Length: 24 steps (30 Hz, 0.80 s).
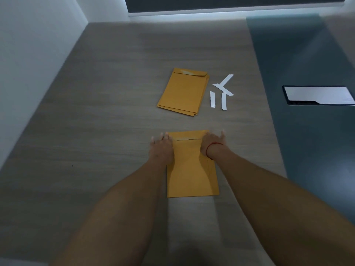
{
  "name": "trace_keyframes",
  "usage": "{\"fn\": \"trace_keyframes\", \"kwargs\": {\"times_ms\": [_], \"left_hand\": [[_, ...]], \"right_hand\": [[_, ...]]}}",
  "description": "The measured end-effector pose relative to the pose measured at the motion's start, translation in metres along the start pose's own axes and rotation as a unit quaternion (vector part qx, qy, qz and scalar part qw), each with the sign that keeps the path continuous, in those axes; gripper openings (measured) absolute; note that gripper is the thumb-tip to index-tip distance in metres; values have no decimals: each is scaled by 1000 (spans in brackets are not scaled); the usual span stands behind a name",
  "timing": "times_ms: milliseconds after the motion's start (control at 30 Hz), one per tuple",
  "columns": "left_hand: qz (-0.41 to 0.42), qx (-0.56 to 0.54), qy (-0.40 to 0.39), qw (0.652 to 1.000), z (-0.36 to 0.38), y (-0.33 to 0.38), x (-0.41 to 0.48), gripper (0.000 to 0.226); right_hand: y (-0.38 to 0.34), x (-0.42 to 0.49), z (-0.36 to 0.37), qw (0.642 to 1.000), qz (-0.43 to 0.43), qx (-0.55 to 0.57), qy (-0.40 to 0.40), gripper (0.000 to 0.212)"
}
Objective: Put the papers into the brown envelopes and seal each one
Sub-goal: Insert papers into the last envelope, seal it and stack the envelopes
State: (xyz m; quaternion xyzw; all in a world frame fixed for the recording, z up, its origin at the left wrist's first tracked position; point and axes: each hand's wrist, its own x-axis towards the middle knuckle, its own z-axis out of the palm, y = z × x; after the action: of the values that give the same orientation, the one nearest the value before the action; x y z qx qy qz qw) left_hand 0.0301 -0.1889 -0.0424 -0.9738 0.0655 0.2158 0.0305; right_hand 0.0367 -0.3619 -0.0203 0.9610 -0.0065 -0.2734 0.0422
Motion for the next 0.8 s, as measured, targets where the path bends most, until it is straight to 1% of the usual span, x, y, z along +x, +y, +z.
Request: {"fn": "trace_keyframes", "kwargs": {"times_ms": [67, 133, 233, 300, 367, 400, 433, 500, 533, 567, 633, 700, 800], "left_hand": [[28, -42, 8, 999, 1, 7, -1, 60], [67, -81, -18, 994, 7, 12, -5, 67], [74, -52, -53, 994, 7, 6, -3, 70], [52, -41, -79, 995, 2, -1, -4, 63], [18, -67, -82, 994, -4, -4, -8, 58], [-2, -90, -69, 994, -5, -6, -11, 57], [-24, -113, -43, 992, -5, -7, -16, 53], [-67, -161, 17, 985, -6, -7, -24, 42], [-92, -190, 25, 977, -8, -5, -26, 41], [-123, -231, 19, 965, -11, -4, -27, 46], [-189, -341, -20, 921, -13, -1, -28, 61], [-230, -426, -47, 873, -13, 2, -31, 73], [-260, -486, -47, 834, -5, 4, -34, 80]], "right_hand": [[-12, -1, 6, 999, -33, 38, 17, 58], [-21, -6, 20, 995, -68, 72, 2, 63], [-9, -5, 26, 997, -47, 63, -11, 64], [4, -4, 18, 998, -5, 44, -36, 62], [11, -5, 7, 997, 32, 53, -57, 59], [12, -7, 4, 995, 47, 72, -51, 57], [12, -10, 3, 993, 62, 98, -29, 52], [8, -16, 7, 981, 96, 168, 30, 39], [5, -18, 9, 969, 116, 214, 39, 37], [2, -20, 10, 954, 135, 264, 34, 40], [-6, -21, 12, 923, 161, 350, 11, 46], [-10, -22, 14, 900, 178, 397, -3, 52], [-8, -23, 17, 883, 197, 425, -15, 68]]}}
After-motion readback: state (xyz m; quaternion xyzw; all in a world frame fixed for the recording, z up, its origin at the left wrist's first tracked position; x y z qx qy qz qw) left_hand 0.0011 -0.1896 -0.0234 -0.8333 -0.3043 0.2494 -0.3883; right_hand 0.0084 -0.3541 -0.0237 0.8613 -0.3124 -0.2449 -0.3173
